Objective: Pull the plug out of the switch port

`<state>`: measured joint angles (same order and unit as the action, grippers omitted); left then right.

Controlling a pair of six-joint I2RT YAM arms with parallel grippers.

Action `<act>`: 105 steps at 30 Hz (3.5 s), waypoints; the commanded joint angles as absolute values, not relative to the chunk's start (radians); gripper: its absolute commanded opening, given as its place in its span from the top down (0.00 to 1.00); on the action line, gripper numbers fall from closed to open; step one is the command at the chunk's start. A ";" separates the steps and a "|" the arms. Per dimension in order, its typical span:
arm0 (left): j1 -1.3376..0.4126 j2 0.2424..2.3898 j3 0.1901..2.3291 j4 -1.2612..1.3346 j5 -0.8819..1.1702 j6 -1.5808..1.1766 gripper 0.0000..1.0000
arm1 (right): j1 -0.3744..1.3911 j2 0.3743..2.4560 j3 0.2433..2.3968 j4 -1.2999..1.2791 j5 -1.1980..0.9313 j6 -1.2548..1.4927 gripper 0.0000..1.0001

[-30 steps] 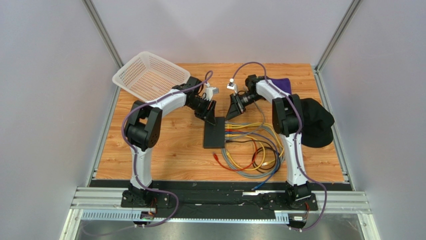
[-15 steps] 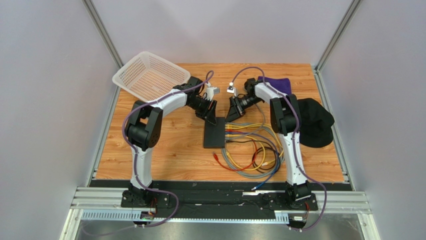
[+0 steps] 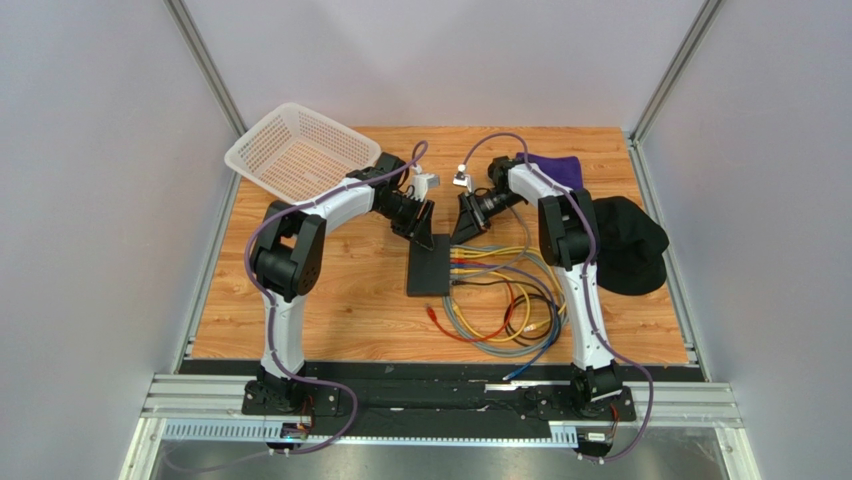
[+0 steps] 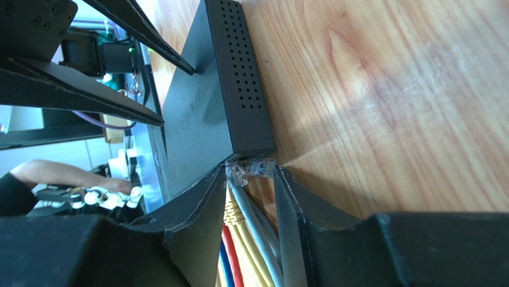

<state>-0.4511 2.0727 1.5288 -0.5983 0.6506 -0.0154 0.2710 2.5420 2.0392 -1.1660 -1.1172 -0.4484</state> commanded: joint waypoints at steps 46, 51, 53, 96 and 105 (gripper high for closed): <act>-0.472 2.160 1.542 -0.629 0.586 0.035 0.44 | 0.319 2.684 2.218 -1.506 -1.170 -0.647 0.69; -0.472 2.169 1.542 -0.629 0.592 0.032 0.44 | 0.321 2.678 2.210 -1.511 -1.167 -0.655 0.73; -0.472 2.168 1.542 -0.629 0.592 0.032 0.44 | 0.319 2.681 2.209 -1.514 -1.172 -0.658 0.68; -0.476 2.174 1.551 -0.640 0.601 0.049 0.46 | 0.230 2.675 2.258 -1.554 -1.086 -0.643 1.00; -0.477 2.171 1.549 -0.638 0.600 0.055 0.46 | 0.177 2.494 2.169 -1.453 -1.085 -0.631 1.00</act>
